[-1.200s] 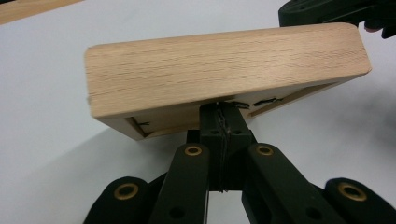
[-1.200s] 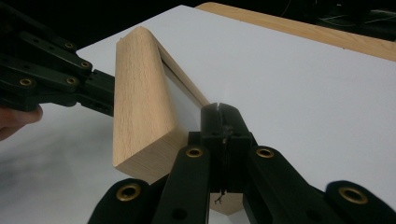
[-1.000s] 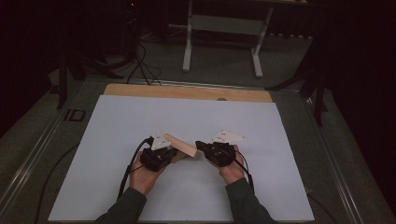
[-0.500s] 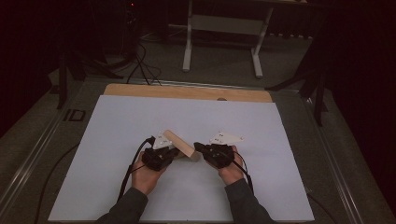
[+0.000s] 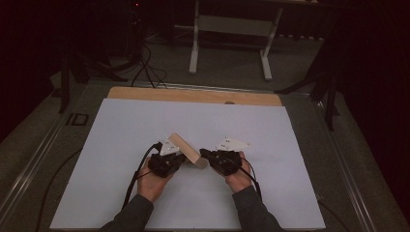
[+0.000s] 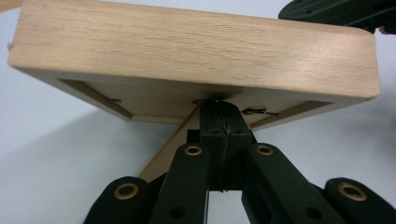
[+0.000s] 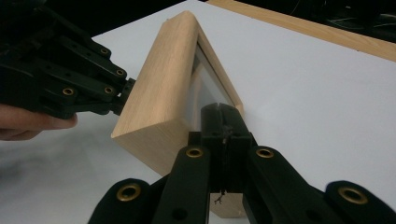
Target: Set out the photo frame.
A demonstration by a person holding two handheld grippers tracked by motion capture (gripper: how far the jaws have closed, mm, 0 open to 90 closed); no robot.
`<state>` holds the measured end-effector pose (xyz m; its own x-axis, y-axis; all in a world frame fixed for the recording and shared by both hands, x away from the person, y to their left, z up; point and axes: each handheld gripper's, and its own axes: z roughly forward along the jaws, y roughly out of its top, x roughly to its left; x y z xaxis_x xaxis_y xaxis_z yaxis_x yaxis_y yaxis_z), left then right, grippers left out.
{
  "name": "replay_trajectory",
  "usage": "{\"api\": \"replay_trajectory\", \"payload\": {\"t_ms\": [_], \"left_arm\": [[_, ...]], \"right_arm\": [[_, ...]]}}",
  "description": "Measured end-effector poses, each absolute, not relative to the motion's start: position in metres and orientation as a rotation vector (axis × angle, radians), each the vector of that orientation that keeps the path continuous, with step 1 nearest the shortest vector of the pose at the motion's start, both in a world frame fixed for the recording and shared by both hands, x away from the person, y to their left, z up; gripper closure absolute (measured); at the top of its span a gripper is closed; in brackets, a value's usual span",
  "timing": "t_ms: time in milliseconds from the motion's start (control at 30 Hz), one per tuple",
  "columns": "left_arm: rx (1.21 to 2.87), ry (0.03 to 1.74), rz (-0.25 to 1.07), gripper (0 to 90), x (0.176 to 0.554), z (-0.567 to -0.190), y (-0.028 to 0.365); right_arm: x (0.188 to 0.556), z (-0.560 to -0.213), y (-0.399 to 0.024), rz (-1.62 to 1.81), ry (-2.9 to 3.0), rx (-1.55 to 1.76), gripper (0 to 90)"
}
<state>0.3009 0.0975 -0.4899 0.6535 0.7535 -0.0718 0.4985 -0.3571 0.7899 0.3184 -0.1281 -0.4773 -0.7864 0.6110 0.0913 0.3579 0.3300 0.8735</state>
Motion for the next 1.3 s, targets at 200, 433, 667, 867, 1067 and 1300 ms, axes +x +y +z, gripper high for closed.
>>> {"api": "replay_trajectory", "payload": {"t_ms": [200, 433, 667, 867, 1067, 1300], "left_arm": [[2.022, 0.987, 0.386, 89.5, 0.302, -0.490, 0.099], [2.016, 0.997, 0.379, 89.5, 0.303, -0.491, 0.101], [2.001, 1.018, 0.371, 89.5, 0.305, -0.492, 0.104], [2.001, 1.029, 0.353, 89.4, 0.307, -0.492, 0.107], [1.989, 1.040, 0.340, 89.4, 0.309, -0.493, 0.108], [1.977, 1.063, 0.341, 83.4, 0.311, -0.494, 0.111]], "right_arm": [[0.316, -0.477, -0.125, 1.435, 2.351, 0.859, 89.7], [0.312, -0.477, -0.120, 1.434, 2.359, 0.845, 89.7], [0.308, -0.477, -0.115, 1.429, 2.375, 0.827, 89.7], [0.304, -0.476, -0.109, 1.412, 2.377, 0.805, 89.7], [0.302, -0.476, -0.104, 1.408, 2.386, 0.785, 89.7], [0.300, -0.476, -0.101, 1.395, 2.391, 0.750, 88.8]]}}
